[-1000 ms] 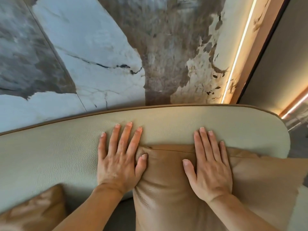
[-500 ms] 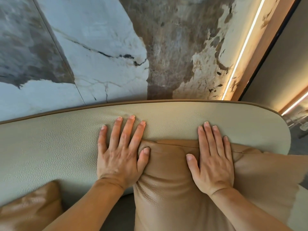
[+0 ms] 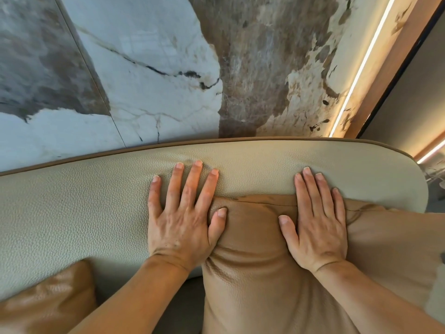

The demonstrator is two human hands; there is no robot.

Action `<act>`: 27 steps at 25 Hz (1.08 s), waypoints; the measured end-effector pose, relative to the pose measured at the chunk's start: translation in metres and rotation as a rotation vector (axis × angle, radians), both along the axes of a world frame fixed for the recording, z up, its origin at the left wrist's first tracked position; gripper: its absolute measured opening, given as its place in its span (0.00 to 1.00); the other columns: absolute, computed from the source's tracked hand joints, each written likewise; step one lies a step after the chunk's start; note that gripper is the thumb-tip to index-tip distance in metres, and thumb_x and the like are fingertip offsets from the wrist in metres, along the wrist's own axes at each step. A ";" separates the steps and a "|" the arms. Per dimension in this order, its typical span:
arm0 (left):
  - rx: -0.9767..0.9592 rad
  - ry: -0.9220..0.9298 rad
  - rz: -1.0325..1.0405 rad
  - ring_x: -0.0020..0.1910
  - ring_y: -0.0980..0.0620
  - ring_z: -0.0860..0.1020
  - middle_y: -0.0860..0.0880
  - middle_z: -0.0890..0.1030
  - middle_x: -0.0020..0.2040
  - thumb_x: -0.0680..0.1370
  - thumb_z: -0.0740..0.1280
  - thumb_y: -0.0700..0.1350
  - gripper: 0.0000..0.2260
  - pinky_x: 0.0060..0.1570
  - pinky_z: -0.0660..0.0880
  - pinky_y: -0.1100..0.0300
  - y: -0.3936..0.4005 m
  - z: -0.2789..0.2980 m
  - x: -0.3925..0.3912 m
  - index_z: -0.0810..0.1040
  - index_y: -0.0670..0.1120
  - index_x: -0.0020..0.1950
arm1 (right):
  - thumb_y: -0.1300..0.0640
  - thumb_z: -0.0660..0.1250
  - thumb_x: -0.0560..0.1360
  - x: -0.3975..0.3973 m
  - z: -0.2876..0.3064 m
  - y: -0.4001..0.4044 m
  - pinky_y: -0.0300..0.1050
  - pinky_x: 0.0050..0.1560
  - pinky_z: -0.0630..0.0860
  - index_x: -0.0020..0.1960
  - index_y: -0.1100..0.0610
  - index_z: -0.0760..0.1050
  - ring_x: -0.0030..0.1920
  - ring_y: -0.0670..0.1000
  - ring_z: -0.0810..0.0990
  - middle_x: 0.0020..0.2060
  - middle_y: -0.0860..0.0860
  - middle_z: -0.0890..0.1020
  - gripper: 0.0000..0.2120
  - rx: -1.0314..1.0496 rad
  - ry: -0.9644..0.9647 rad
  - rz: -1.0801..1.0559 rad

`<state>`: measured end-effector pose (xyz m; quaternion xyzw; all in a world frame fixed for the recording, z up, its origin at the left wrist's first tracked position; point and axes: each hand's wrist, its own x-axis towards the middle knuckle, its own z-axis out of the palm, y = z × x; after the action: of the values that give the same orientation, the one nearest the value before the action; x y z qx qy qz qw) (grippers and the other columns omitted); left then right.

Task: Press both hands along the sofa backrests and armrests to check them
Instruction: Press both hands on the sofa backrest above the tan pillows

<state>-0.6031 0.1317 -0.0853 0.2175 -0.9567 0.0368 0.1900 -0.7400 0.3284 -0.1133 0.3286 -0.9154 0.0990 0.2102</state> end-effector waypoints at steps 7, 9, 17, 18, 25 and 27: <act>0.025 -0.089 0.027 0.77 0.45 0.51 0.47 0.59 0.78 0.79 0.40 0.62 0.28 0.74 0.43 0.41 0.004 0.007 0.005 0.53 0.53 0.77 | 0.41 0.48 0.76 0.005 0.005 0.001 0.57 0.75 0.49 0.77 0.56 0.53 0.77 0.53 0.51 0.77 0.53 0.55 0.34 0.008 -0.046 0.012; 0.043 -0.116 0.052 0.78 0.47 0.44 0.50 0.50 0.80 0.77 0.35 0.64 0.29 0.74 0.38 0.43 0.006 0.013 0.005 0.44 0.56 0.78 | 0.40 0.46 0.76 0.009 0.012 0.003 0.56 0.76 0.48 0.78 0.55 0.52 0.77 0.52 0.50 0.78 0.52 0.54 0.34 0.016 -0.086 0.008; 0.054 -0.168 0.067 0.77 0.47 0.37 0.50 0.38 0.79 0.75 0.31 0.65 0.29 0.73 0.32 0.47 0.030 0.059 0.060 0.33 0.57 0.75 | 0.34 0.28 0.73 0.041 0.055 0.023 0.51 0.75 0.35 0.78 0.52 0.41 0.77 0.47 0.38 0.78 0.47 0.42 0.38 0.189 -0.199 0.006; 0.044 -0.179 0.070 0.77 0.48 0.36 0.50 0.37 0.79 0.76 0.31 0.65 0.29 0.72 0.31 0.47 0.036 0.069 0.070 0.31 0.57 0.74 | 0.35 0.27 0.73 0.049 0.063 0.029 0.51 0.74 0.34 0.78 0.52 0.40 0.77 0.47 0.38 0.78 0.47 0.42 0.38 0.203 -0.189 0.006; 0.043 -0.152 0.102 0.77 0.49 0.36 0.51 0.37 0.79 0.76 0.33 0.64 0.27 0.73 0.32 0.48 0.068 0.121 0.147 0.27 0.59 0.72 | 0.36 0.29 0.74 0.105 0.124 0.058 0.54 0.74 0.36 0.78 0.51 0.41 0.77 0.49 0.39 0.78 0.48 0.42 0.36 0.163 -0.206 0.000; 0.041 -0.141 0.134 0.77 0.49 0.37 0.51 0.38 0.79 0.76 0.34 0.63 0.28 0.73 0.33 0.48 0.073 0.139 0.176 0.30 0.58 0.74 | 0.36 0.29 0.74 0.127 0.144 0.061 0.55 0.74 0.36 0.78 0.51 0.40 0.77 0.49 0.39 0.78 0.48 0.41 0.36 0.160 -0.192 0.014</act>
<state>-0.4274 0.2052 0.0539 0.2816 -0.9516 0.0453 0.1146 -0.6129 0.3891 0.0305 0.3397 -0.9340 0.0581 0.0942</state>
